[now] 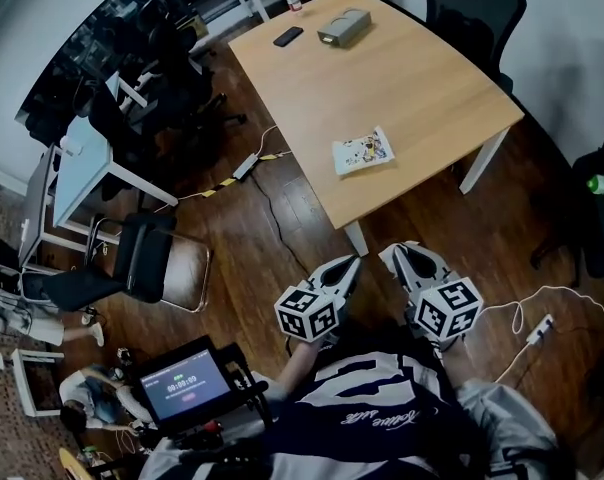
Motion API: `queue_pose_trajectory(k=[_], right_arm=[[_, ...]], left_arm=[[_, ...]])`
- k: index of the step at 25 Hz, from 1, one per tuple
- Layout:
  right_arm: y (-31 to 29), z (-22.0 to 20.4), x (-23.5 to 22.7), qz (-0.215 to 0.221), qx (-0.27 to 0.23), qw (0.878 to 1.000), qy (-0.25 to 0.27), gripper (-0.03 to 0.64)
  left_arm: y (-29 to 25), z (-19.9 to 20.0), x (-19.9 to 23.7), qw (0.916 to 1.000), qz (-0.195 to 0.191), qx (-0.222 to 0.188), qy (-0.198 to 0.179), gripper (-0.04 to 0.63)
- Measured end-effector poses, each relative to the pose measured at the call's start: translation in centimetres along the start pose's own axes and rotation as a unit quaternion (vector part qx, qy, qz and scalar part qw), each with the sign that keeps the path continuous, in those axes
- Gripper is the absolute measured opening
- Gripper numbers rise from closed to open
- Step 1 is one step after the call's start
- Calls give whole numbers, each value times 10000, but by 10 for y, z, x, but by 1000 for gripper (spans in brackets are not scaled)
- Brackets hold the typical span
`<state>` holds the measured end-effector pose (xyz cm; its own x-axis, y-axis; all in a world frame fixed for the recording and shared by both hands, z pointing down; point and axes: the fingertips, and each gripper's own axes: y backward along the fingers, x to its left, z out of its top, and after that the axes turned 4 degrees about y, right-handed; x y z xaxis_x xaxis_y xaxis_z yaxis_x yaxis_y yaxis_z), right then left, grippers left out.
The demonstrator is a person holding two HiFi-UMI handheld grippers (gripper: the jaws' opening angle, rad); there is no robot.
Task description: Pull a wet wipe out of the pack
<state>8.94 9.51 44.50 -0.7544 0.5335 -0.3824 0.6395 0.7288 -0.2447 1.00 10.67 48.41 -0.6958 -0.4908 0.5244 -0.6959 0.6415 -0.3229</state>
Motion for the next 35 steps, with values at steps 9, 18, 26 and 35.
queue_pose_trajectory(k=[9, 18, 26, 35], right_arm=[[-5, 4, 22, -364, -71, 9993, -78, -9], [-9, -12, 42, -526, -21, 9985, -128, -8], [-7, -13, 52, -602, -52, 9981, -112, -8], [5, -17, 47, -729, -9, 9973, -129, -8]], left_arm=[[33, 12, 7, 9998, -125, -108, -93, 3], [59, 4, 26, 9996, -191, -182, 71, 3], [64, 5, 33, 9994, -245, -217, 142, 3], [59, -6, 19, 9991, -403, -51, 117, 3]])
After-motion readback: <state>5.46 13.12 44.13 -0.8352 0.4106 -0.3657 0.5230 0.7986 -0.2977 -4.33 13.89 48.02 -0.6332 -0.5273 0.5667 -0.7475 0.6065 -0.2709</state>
